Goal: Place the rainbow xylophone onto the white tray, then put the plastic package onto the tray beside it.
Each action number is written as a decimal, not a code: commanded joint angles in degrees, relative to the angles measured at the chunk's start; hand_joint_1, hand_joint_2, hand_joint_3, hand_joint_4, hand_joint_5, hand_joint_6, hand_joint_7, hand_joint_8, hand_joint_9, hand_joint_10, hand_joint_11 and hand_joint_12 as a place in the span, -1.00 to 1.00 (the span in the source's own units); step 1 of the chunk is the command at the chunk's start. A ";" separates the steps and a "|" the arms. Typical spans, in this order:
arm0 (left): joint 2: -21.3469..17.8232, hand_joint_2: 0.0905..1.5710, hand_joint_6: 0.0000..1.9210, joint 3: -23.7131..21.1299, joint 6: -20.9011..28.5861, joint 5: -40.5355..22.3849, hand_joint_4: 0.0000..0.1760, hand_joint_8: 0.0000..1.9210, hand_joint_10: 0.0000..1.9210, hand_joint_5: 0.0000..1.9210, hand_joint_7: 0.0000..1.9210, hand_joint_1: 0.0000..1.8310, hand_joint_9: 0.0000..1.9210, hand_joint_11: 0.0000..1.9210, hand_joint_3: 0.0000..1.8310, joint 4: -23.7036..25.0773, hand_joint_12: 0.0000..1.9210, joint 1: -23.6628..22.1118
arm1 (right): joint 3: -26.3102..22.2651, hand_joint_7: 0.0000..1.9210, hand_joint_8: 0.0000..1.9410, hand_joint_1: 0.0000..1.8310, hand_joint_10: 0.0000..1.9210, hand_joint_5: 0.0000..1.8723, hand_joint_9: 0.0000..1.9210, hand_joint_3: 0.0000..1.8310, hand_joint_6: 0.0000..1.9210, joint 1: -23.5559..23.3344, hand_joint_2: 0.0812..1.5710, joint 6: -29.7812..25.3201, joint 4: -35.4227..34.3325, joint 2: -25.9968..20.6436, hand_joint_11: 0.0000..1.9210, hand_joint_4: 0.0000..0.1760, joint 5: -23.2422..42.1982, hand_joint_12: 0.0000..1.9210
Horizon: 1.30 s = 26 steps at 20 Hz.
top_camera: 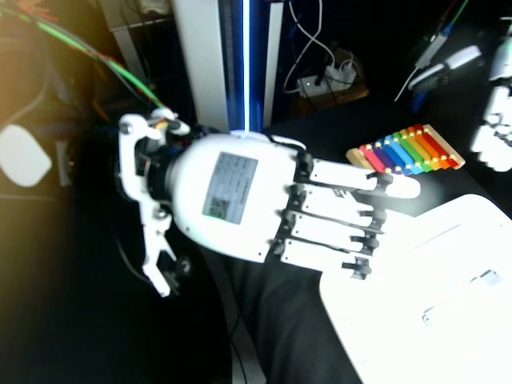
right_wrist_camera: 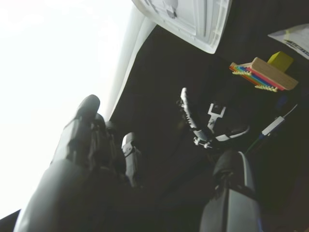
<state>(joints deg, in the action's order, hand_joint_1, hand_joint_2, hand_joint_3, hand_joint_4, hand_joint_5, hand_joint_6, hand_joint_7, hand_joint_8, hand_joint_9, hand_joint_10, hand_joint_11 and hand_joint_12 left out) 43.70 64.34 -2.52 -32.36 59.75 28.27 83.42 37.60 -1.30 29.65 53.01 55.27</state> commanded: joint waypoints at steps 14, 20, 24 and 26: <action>5.12 -0.19 -1.00 1.76 2.71 -0.39 -1.00 -1.00 -1.00 -1.00 -0.99 -0.14 -0.99 -0.95 -1.00 0.79 -0.94 3.82 | 0.23 -0.95 -1.00 -0.23 -1.00 -0.86 -1.00 -1.00 -1.00 -0.91 0.02 -0.39 -3.58 0.43 -1.00 0.24 4.84 -0.60; 7.47 -0.30 -1.00 3.20 3.78 -0.14 -1.00 -1.00 -1.00 -1.00 -1.00 -0.27 -0.99 -0.94 -1.00 0.74 -0.94 5.32 | 0.27 -1.00 -1.00 -0.21 -1.00 -0.85 -1.00 -1.00 -1.00 -0.91 -0.05 -0.62 -3.30 1.00 -1.00 0.58 4.81 -0.79; 9.00 -0.34 -1.00 4.20 4.35 -0.20 -1.00 -1.00 -1.00 -1.00 -1.00 -0.30 -1.00 -0.99 -1.00 0.73 -0.98 6.50 | 0.25 -0.99 -1.00 -0.25 -1.00 -0.84 -1.00 -1.00 -1.00 -0.91 -0.05 -0.73 -3.16 1.17 -1.00 0.36 4.81 -0.64; 9.39 -0.34 -1.00 4.41 4.35 0.13 -1.00 -1.00 -1.00 -1.00 -1.00 -0.35 -1.00 -0.98 -1.00 0.73 -0.98 6.79 | 0.24 -0.99 -1.00 -0.24 -1.00 -0.85 -1.00 -1.00 -1.00 -0.91 -0.05 -0.90 -3.16 1.17 -1.00 0.27 4.81 -0.60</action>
<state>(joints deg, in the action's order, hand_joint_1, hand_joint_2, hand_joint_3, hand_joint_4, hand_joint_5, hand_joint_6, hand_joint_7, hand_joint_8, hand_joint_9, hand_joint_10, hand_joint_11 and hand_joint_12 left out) 52.77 68.55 0.97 -29.32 62.81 35.44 83.59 37.60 -1.65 30.09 54.06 54.94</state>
